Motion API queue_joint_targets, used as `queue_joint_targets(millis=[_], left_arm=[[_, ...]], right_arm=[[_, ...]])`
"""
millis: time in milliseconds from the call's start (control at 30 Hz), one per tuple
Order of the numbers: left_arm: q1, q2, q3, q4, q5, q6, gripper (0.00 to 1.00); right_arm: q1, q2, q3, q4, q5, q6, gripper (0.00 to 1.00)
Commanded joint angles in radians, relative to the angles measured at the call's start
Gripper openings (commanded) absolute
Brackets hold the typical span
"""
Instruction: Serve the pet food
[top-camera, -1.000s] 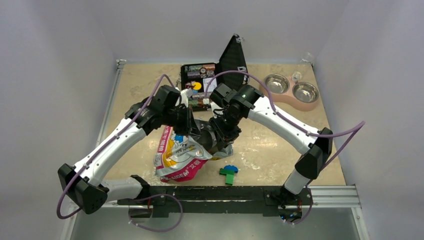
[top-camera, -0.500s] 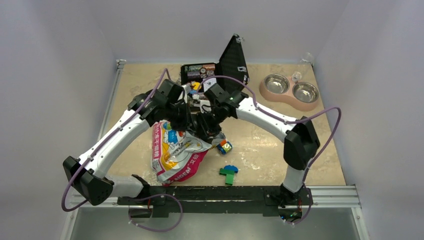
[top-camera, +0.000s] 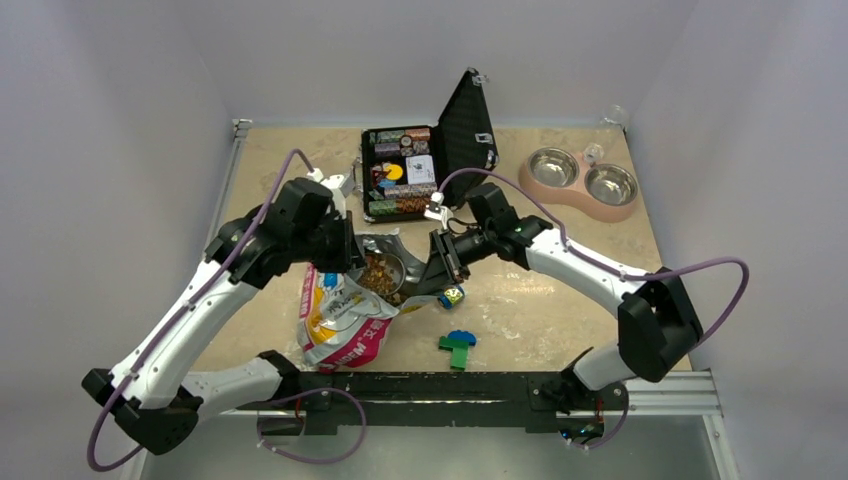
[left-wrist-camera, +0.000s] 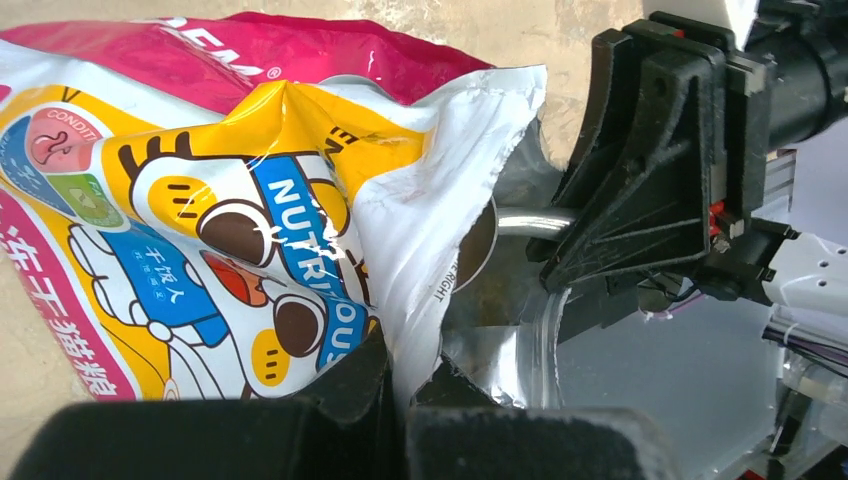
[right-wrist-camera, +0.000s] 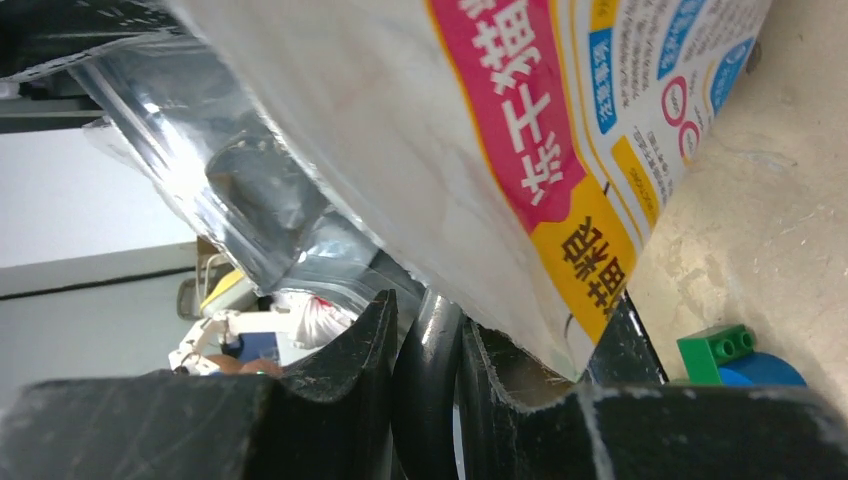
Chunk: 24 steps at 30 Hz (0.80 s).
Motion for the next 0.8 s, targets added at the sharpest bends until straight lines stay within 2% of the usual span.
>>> queue_joint_targets(millis=[0, 167, 267, 333, 467, 533, 567, 633, 700, 767], left_arm=[[-0.008, -0.129, -0.027, 0.135, -0.001, 0.046, 0.0], [-0.009, -0.162, -0.052, 0.16, 0.012, 0.053, 0.0], [-0.008, -0.17, -0.07, 0.165, 0.002, 0.059, 0.0], [-0.008, -0.176, -0.079, 0.177, -0.004, 0.062, 0.0], [-0.007, -0.191, -0.085, 0.213, -0.005, 0.073, 0.0], [-0.009, -0.209, -0.094, 0.233, -0.015, 0.074, 0.0], [-0.009, -0.219, -0.102, 0.249, -0.022, 0.072, 0.0], [-0.008, -0.241, -0.114, 0.266, -0.04, 0.066, 0.0], [-0.009, -0.251, -0.115, 0.263, -0.045, 0.065, 0.0], [-0.008, -0.259, -0.115, 0.252, -0.051, 0.065, 0.0]], right_arm=[[-0.027, -0.031, 0.042, -0.042, 0.017, -0.012, 0.0], [-0.036, -0.152, -0.009, -0.032, 0.014, 0.056, 0.0], [-0.035, -0.154, -0.02, 0.045, -0.01, 0.107, 0.0], [-0.035, -0.147, -0.032, 0.028, -0.018, 0.097, 0.0], [-0.035, -0.233, -0.135, 0.147, -0.023, 0.162, 0.0], [-0.031, -0.173, -0.154, 0.253, -0.028, 0.223, 0.0], [-0.03, -0.134, -0.157, 0.36, -0.051, 0.264, 0.0], [-0.031, -0.115, -0.16, 0.362, -0.074, 0.282, 0.0], [-0.031, -0.21, -0.196, 0.311, -0.02, 0.259, 0.0], [-0.034, -0.223, -0.2, 0.366, 0.006, 0.312, 0.0]])
